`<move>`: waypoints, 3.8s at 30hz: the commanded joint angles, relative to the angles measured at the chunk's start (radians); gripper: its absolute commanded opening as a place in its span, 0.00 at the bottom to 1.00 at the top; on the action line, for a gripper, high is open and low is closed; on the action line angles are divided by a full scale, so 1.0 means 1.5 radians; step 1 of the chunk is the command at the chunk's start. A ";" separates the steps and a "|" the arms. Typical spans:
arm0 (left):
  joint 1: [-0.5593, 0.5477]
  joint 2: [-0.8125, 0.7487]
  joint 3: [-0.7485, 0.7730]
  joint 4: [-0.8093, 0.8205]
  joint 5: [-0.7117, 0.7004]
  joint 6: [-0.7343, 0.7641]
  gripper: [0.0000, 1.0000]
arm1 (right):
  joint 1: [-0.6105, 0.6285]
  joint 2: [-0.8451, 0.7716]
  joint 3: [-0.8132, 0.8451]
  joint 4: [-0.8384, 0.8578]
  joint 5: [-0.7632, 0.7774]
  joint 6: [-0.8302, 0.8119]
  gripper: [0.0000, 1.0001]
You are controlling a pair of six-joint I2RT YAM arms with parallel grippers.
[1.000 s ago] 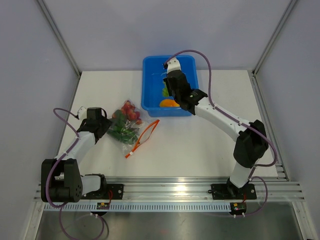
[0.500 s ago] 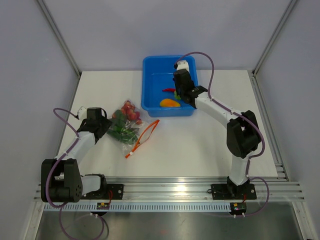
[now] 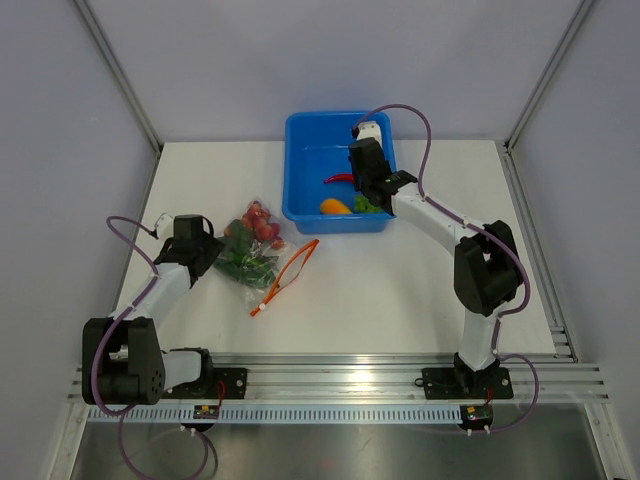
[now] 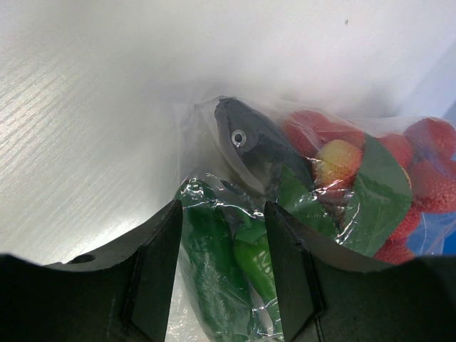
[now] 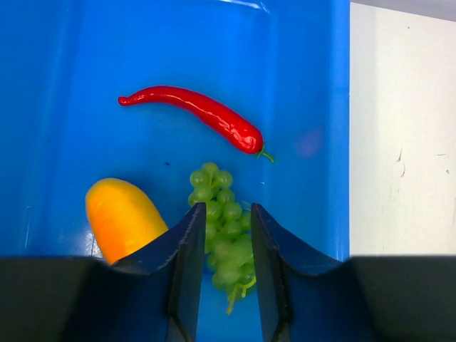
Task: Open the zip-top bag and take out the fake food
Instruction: Place the fake fruit in the bin, then pick up the fake vegetable from the zipper food storage bag.
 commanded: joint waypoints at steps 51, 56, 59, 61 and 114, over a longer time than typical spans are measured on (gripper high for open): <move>0.092 -0.016 -0.077 0.140 0.077 -0.073 0.86 | 0.303 -0.095 -0.323 0.343 -0.209 0.376 0.89; 0.106 0.061 -0.077 0.183 0.099 -0.095 0.85 | 0.302 -0.087 -0.320 0.352 -0.196 0.362 0.88; 0.120 0.118 -0.075 0.225 0.124 -0.116 0.81 | 0.303 -0.087 -0.320 0.356 -0.196 0.355 0.87; 0.123 0.145 -0.078 0.249 0.138 -0.129 0.74 | 0.303 -0.084 -0.321 0.365 -0.195 0.352 0.85; 0.131 -0.089 -0.121 0.124 0.074 -0.090 0.00 | 0.290 -0.145 -0.449 0.645 -0.261 0.392 0.10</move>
